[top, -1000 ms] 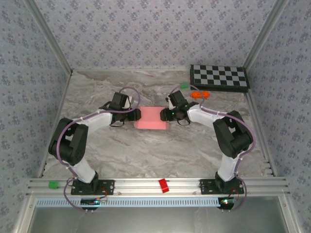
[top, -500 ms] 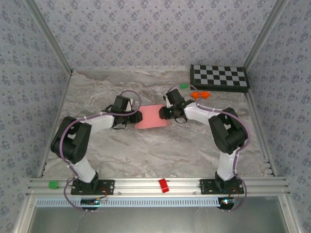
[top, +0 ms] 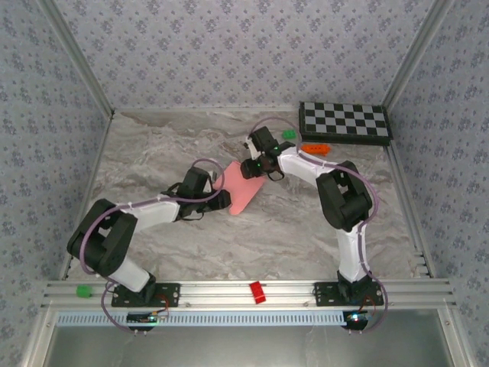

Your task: Fold the paper box

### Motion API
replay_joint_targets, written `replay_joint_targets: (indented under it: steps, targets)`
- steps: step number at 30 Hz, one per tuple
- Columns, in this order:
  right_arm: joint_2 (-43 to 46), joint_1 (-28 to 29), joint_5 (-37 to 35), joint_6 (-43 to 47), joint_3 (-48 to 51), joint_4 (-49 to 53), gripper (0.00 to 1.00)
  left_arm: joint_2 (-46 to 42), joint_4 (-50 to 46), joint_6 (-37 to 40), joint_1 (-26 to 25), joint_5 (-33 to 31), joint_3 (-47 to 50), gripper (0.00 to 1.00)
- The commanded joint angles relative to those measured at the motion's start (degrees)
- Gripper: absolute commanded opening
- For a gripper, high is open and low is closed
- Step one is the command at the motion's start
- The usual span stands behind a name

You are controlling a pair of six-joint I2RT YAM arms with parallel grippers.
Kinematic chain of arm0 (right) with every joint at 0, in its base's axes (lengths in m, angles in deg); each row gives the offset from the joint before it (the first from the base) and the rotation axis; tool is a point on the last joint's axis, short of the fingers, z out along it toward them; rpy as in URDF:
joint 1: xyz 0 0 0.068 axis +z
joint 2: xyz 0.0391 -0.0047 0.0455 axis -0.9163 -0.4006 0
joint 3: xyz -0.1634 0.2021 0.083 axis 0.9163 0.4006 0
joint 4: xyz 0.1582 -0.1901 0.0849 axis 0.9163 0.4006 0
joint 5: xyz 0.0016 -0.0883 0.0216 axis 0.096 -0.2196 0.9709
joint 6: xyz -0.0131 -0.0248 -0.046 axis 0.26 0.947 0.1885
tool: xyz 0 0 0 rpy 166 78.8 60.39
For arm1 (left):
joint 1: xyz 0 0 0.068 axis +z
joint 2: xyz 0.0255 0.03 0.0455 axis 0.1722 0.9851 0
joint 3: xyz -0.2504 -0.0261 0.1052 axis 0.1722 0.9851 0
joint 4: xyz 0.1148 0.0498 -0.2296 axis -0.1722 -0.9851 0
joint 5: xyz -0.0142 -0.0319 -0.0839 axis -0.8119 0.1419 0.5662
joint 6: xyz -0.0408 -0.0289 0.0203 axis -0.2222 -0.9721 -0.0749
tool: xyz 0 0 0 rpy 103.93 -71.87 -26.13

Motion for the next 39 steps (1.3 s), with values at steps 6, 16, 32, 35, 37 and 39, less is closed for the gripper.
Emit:
replay_joint_targets:
  steps: [6, 16, 32, 35, 37, 39]
  targets:
    - [8.8, -3.4, 0.9, -3.5, 2.0, 1.9, 0.55, -7.8, -14.7, 10.5, 1.1, -12.9, -7.6, 0.77]
    - [23.6, -5.0, 12.2, -23.8, 30.6, -22.1, 0.57, 7.2, -12.8, 28.4, 8.5, 0.0, -20.4, 0.86]
    - [16.5, 2.9, 10.7, -42.0, 44.3, -53.3, 0.62, 17.0, -12.0, 26.5, 9.1, 12.9, -23.4, 0.72]
    - [15.1, 2.9, 11.0, -42.3, 44.2, -54.6, 0.62, 16.3, -11.5, 25.5, 8.4, 12.4, -21.6, 0.68]
    - [14.5, 2.9, 11.7, -42.0, 43.6, -54.2, 0.62, 16.0, -10.7, 24.6, 8.2, 12.9, -20.4, 0.65]
    - [13.9, 2.9, 12.3, -41.7, 43.3, -54.4, 0.61, 15.8, -9.5, 23.2, 8.1, 13.6, -19.5, 0.62]
